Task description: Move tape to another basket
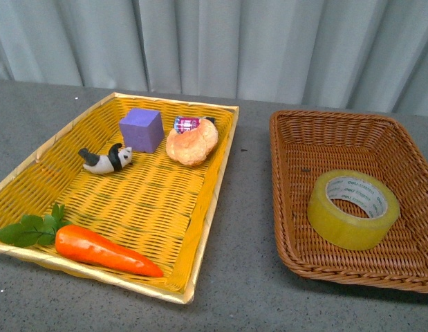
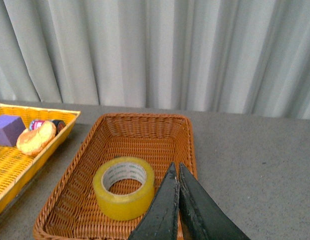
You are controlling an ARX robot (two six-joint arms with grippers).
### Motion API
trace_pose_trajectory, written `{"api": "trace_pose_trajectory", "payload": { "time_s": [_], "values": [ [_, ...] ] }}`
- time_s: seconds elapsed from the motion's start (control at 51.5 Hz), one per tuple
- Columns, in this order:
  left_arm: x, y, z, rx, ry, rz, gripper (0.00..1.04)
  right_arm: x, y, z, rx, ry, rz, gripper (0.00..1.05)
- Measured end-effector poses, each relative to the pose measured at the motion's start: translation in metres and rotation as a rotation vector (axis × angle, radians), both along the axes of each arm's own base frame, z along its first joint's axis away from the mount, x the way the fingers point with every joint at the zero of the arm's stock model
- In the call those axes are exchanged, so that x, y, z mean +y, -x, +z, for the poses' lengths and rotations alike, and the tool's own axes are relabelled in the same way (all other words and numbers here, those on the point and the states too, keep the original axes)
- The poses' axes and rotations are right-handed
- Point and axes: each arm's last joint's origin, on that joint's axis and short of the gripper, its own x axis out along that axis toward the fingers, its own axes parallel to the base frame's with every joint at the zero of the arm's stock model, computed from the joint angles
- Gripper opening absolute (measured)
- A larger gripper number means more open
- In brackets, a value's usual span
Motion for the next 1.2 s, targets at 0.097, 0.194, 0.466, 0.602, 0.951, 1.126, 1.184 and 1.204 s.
{"api": "trace_pose_trajectory", "payload": {
  "time_s": [0.097,0.194,0.466,0.602,0.951,1.126,1.184,1.204],
  "values": [
    [0.0000,0.0026,0.0018,-0.027,0.000,0.000,0.04,0.0000,0.0023,0.0022,-0.029,0.000,0.000,0.01],
    [0.0000,0.0026,0.0017,-0.026,0.000,0.000,0.04,0.0000,0.0023,0.0020,-0.028,0.000,0.000,0.01],
    [0.0000,0.0027,0.0017,-0.026,0.001,0.000,0.55,0.0000,0.0024,0.0020,-0.028,0.001,0.000,0.38],
    [0.0000,0.0027,0.0017,-0.026,0.000,0.000,0.87,0.0000,0.0024,0.0020,-0.028,0.001,0.000,0.70],
    [0.0000,0.0027,0.0017,-0.026,0.000,0.000,0.98,0.0000,0.0024,0.0020,-0.028,0.000,0.000,0.96],
    [0.0000,0.0027,0.0017,-0.026,0.000,0.000,0.98,0.0000,0.0024,0.0020,-0.028,0.000,0.000,0.96],
    [0.0000,0.0027,0.0017,-0.026,0.000,0.000,0.98,0.0000,0.0024,0.0020,-0.028,0.000,0.000,0.96],
    [0.0000,0.0027,0.0017,-0.026,0.000,0.000,0.98,0.0000,0.0024,0.0020,-0.028,0.000,0.000,0.96]
  ]
}}
